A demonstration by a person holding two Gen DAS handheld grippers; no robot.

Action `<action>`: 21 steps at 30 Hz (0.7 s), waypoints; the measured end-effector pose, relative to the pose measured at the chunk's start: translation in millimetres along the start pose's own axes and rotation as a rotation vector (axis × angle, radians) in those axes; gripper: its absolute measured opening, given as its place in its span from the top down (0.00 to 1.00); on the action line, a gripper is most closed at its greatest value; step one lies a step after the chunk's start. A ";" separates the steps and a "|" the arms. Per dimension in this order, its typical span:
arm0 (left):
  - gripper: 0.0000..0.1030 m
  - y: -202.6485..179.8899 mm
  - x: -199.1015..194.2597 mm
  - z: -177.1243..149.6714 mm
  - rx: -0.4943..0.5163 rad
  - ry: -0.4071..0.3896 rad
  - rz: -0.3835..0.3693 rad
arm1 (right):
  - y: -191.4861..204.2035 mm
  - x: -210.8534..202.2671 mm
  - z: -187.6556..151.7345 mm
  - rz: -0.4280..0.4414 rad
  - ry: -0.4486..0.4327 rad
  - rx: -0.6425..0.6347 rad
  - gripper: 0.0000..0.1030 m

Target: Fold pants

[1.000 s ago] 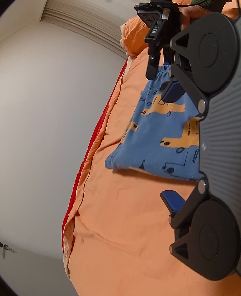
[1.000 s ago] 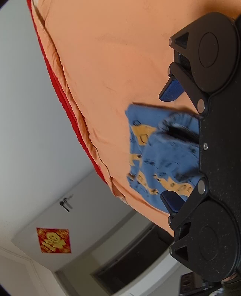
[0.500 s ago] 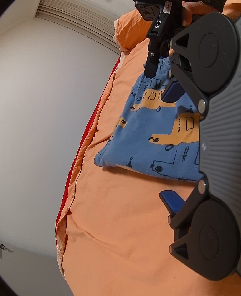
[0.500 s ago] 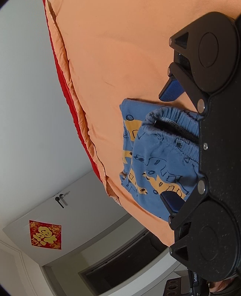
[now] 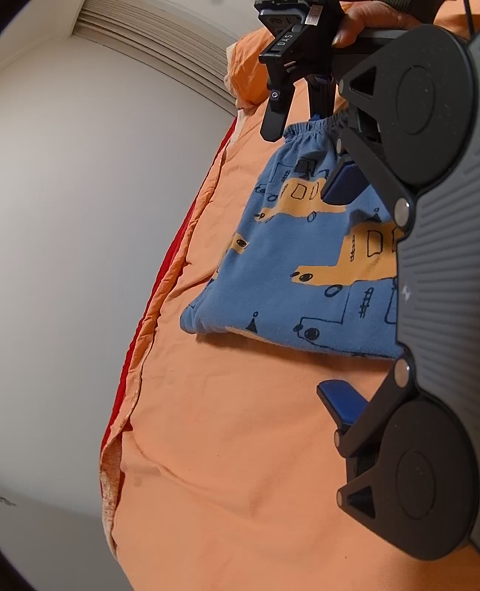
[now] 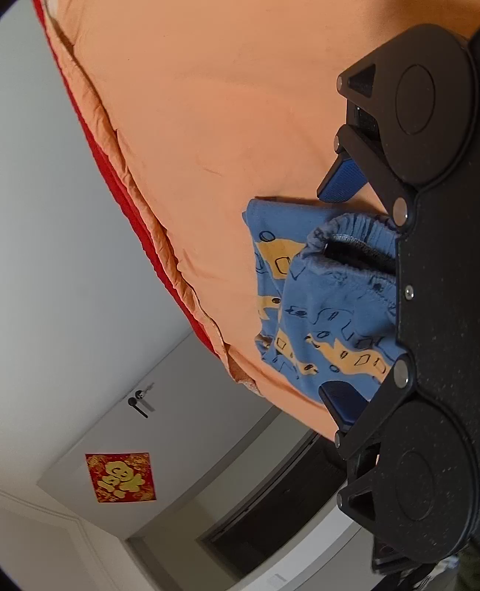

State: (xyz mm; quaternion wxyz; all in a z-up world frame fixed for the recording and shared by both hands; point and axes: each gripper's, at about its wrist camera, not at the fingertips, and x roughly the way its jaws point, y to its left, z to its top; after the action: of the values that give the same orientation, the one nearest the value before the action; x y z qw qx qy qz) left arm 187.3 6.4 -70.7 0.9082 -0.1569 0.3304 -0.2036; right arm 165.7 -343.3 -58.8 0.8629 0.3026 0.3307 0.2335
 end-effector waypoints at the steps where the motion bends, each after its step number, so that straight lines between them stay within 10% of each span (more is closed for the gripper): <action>1: 0.00 1.9 -1.5 1.9 -0.025 0.003 -0.002 | -0.5 0.2 1.6 0.006 0.003 0.011 0.01; 4: 0.03 9.8 -8.6 5.2 -0.133 -0.001 -0.007 | 0.8 1.8 3.5 -0.010 0.015 0.022 0.15; 9: 0.35 19.5 -13.2 9.3 -0.230 0.017 0.041 | -2.0 -1.5 1.7 -0.098 0.019 0.011 0.61; 11: 0.64 19.7 -12.0 10.7 -0.234 0.038 0.053 | -4.4 -3.3 1.3 -0.103 0.022 0.011 0.63; 14: 0.78 14.7 -11.4 11.5 -0.214 0.055 0.047 | 5.6 -3.7 1.6 -0.135 0.027 -0.055 0.69; 21: 0.84 -23.5 -19.4 23.8 -0.040 -0.007 0.129 | 53.8 -9.8 2.9 -0.237 0.008 -0.341 0.80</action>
State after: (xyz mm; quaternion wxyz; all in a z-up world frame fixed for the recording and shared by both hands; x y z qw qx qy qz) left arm 183.4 -1.1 -33.0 0.9172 -0.1539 0.3408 -0.1374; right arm 150.2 -312.2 -16.4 0.9218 0.1102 0.3228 0.1843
